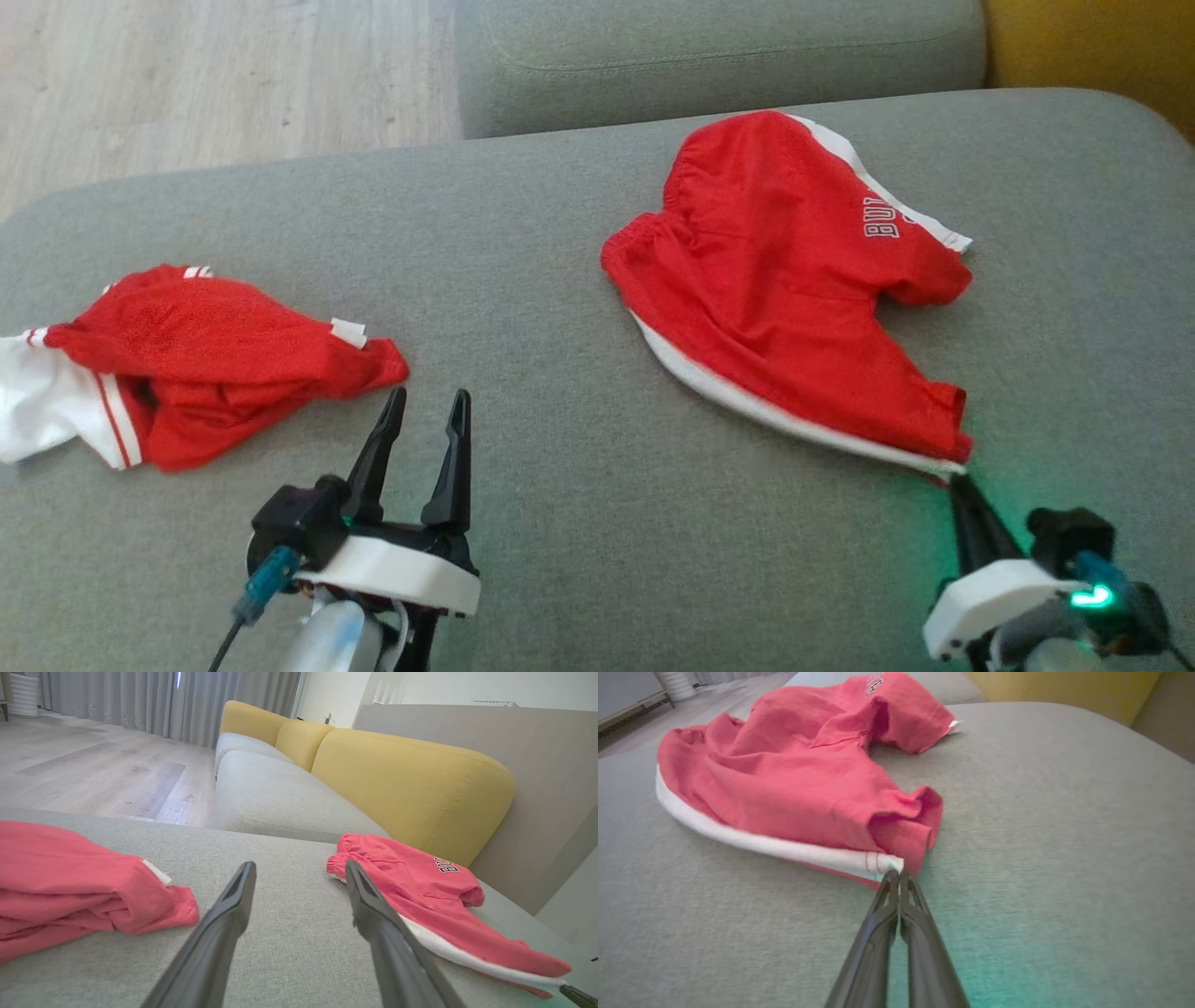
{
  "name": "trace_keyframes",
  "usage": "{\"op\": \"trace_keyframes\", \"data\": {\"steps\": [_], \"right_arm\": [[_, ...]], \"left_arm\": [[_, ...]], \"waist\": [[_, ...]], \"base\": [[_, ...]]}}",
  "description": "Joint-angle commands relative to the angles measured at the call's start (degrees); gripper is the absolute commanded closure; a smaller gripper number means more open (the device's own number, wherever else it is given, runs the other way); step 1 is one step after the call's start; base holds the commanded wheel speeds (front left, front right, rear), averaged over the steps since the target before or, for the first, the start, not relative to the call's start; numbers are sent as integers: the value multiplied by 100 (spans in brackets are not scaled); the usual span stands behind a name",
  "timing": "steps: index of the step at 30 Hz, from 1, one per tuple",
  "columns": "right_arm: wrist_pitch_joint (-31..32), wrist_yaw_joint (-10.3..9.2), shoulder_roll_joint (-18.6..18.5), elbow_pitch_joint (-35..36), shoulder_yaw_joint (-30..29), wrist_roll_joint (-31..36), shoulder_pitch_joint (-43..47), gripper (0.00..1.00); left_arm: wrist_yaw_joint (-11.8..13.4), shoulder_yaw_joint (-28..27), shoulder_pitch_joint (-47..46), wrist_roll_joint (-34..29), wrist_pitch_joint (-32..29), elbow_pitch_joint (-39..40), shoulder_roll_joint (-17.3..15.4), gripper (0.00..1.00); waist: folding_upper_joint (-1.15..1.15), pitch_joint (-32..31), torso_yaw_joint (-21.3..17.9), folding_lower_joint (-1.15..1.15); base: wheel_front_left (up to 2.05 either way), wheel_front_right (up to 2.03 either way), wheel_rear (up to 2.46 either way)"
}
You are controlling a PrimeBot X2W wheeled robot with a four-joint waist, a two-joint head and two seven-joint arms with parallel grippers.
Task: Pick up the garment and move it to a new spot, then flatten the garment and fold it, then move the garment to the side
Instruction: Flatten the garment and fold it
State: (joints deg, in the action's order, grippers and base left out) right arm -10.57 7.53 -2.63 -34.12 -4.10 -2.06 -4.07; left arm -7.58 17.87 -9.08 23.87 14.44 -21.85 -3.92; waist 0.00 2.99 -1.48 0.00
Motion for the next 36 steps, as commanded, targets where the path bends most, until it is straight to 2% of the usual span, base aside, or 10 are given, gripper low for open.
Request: {"op": "trace_keyframes", "data": {"steps": [1, 8, 12, 14, 20, 29, 36], "right_arm": [[-83, -4, -25, 207, -88, 94, -94, 100], [-26, -4, -25, 246, -598, 258, -66, 100], [38, -4, -25, 262, -1174, 448, -119, 100], [54, -4, -25, 242, -1313, 490, -236, 100], [86, -4, -25, 190, -1163, 406, -493, 100], [48, -4, -25, 251, -955, 129, -1062, 100], [-79, -4, -25, 111, -896, -50, -1339, 100]], "left_arm": [[9, -208, -184, 19, 56, 192, -77, 0], [9, -173, -167, 14, 56, 205, -81, 0], [9, -120, -202, 9, 56, 209, -120, 0], [9, 117, -316, 1, 56, 171, -180, 0], [9, 1215, -1084, 92, -230, -115, -349, 0], [9, 2420, -2819, 77, -960, -1379, -681, 0], [9, 3144, -3685, 331, -868, -2112, -715, 0]], "waist": [[0, -15, -58, 0], [0, -46, -187, 0], [0, -40, -321, 0], [0, 28, -433, 0], [0, 374, -674, 0], [0, 1269, -1071, 0], [0, 1643, -1226, 0]], "base": [[0, 0, 0], [0, 0, 0], [0, 0, 0], [0, 0, 0], [0, 0, 0], [0, 0, 0], [0, 0, 0]]}}
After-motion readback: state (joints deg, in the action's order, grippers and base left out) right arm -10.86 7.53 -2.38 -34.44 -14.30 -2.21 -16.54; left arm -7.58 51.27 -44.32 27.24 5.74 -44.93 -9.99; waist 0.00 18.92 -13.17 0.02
